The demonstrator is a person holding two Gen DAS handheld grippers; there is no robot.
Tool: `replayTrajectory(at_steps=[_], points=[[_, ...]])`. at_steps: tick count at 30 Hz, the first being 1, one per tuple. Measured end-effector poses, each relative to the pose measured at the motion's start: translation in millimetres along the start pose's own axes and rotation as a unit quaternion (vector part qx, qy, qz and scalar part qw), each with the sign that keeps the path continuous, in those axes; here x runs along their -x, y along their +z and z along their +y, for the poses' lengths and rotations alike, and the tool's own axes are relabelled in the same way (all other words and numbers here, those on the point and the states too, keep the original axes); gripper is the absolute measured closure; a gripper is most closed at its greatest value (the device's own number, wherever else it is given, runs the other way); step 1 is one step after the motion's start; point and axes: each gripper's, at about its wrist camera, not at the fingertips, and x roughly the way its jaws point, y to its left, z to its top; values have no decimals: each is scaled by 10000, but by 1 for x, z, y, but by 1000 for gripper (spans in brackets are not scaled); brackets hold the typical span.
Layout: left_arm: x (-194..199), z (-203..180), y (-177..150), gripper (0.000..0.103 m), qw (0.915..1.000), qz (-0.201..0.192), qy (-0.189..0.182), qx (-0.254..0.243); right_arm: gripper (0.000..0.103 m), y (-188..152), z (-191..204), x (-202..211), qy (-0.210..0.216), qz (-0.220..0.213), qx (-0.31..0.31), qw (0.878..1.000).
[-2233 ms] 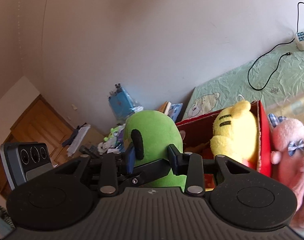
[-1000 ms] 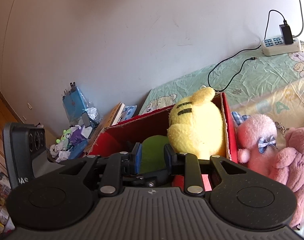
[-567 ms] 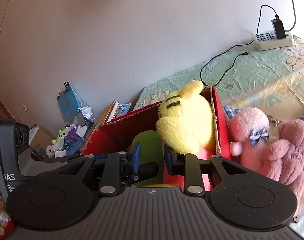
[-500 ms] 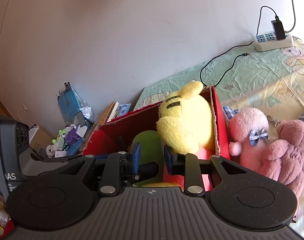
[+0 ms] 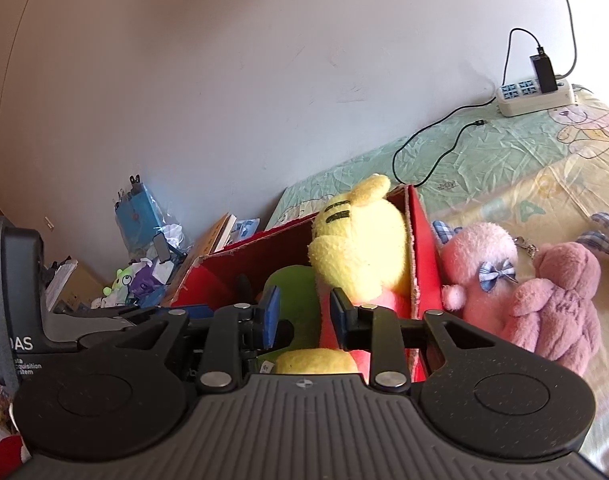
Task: Organize objects
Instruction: 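Lower the green plush beside the tiger and open the right gripper, then raise the right gripper out of the red box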
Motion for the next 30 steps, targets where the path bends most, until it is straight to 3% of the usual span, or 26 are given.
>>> replayTrajectory(at_steps=[3,18,30], points=[[5,-5,1,2,9999,-78,110,-75,68,-1,-1,5,-59,-52,-21,10000],[12,-19,-3,3,9991,16,308,-295,67,-11,-6,21,-176,-85,-129,9997],[32,-30,-3,3,9971,-24,739,-193,67,-15,-12,35,-139,-81,-131,9998]])
